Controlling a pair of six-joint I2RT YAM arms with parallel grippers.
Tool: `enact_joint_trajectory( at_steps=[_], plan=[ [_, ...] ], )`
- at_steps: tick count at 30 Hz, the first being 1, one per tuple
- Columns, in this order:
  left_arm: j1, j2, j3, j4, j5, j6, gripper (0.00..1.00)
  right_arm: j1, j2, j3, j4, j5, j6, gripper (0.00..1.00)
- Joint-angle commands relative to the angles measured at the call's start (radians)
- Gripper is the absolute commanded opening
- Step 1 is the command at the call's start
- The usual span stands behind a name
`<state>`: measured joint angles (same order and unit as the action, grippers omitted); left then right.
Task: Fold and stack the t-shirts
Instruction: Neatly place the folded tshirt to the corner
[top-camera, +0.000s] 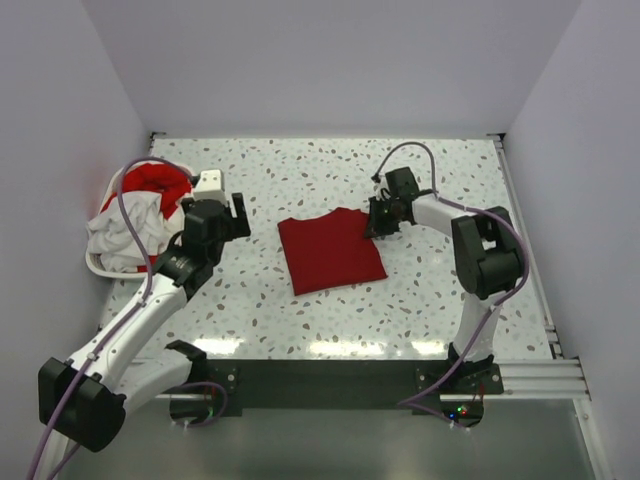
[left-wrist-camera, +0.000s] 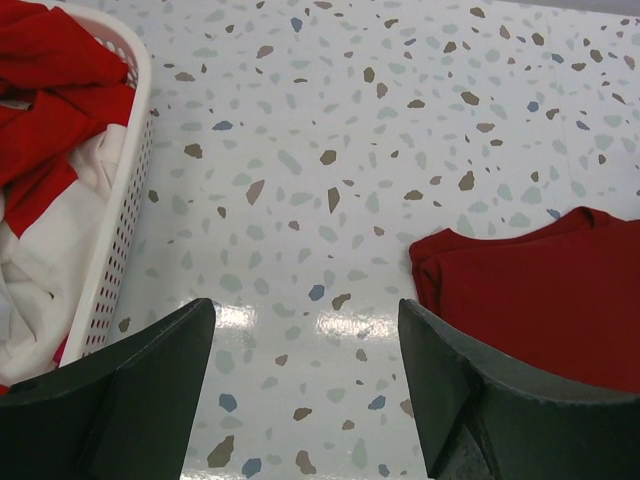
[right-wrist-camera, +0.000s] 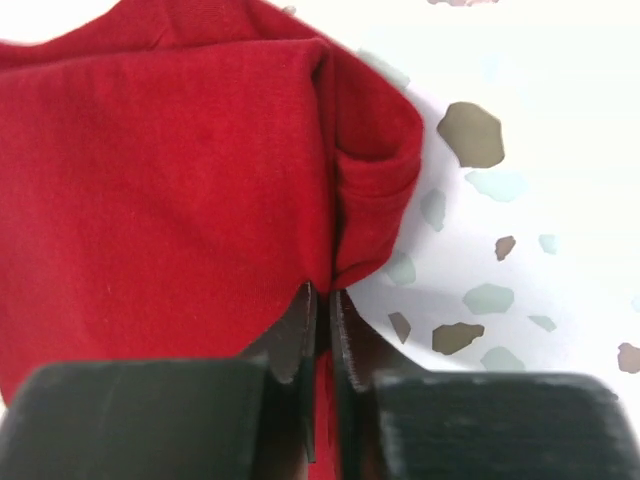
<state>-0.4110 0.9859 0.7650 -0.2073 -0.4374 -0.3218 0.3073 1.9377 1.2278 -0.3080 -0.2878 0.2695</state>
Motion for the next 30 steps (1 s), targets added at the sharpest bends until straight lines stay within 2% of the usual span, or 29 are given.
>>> enact_joint_trajectory(
  at_steps=[1, 6, 9, 14, 18, 20, 21, 22, 23, 24, 26, 27, 30],
  plan=[
    [0.015, 0.01, 0.013, 0.013, 0.022, 0.0, 0.79, 0.003, 0.046, 0.048, -0.051, 0.042, -0.049, 0.0],
    [0.021, 0.01, 0.01, 0.016, 0.026, 0.0, 0.78, -0.086, 0.075, 0.123, -0.094, 0.129, -0.104, 0.0],
    [0.021, 0.016, 0.005, 0.016, 0.029, 0.001, 0.78, -0.151, 0.109, 0.234, -0.131, 0.215, -0.162, 0.0],
    [0.023, 0.036, 0.007, 0.019, 0.037, 0.003, 0.77, -0.235, 0.219, 0.545, -0.195, 0.444, -0.346, 0.0],
    [0.021, 0.074, -0.001, 0.017, 0.039, 0.0, 0.77, -0.292, 0.39, 0.792, -0.186, 0.634, -0.418, 0.0],
    [0.023, 0.083, 0.002, 0.02, 0.051, -0.002, 0.77, -0.304, 0.443, 0.936, -0.198, 0.755, -0.431, 0.11],
    [0.023, 0.091, 0.005, 0.02, 0.054, -0.002, 0.77, -0.306, 0.469, 0.979, -0.212, 0.777, -0.432, 0.25],
    [0.023, 0.097, 0.01, 0.019, 0.055, -0.003, 0.77, -0.304, 0.493, 1.048, -0.239, 0.794, -0.437, 0.33],
    [0.023, 0.102, 0.011, 0.017, 0.055, -0.002, 0.77, -0.306, 0.492, 1.064, -0.246, 0.791, -0.437, 0.45],
    [0.023, 0.105, 0.014, 0.011, 0.054, -0.002, 0.77, -0.306, 0.481, 1.061, -0.25, 0.776, -0.434, 0.5],
    [0.023, 0.111, 0.014, 0.013, 0.054, -0.003, 0.77, -0.277, 0.403, 0.968, -0.208, 0.763, -0.437, 0.58],
    [0.023, 0.114, 0.016, 0.013, 0.055, -0.003, 0.77, -0.263, 0.373, 0.869, -0.183, 0.762, -0.44, 0.61],
    [0.023, 0.112, 0.014, 0.013, 0.063, -0.006, 0.77, -0.208, 0.242, 0.683, -0.125, 0.672, -0.429, 0.64]
  ],
)
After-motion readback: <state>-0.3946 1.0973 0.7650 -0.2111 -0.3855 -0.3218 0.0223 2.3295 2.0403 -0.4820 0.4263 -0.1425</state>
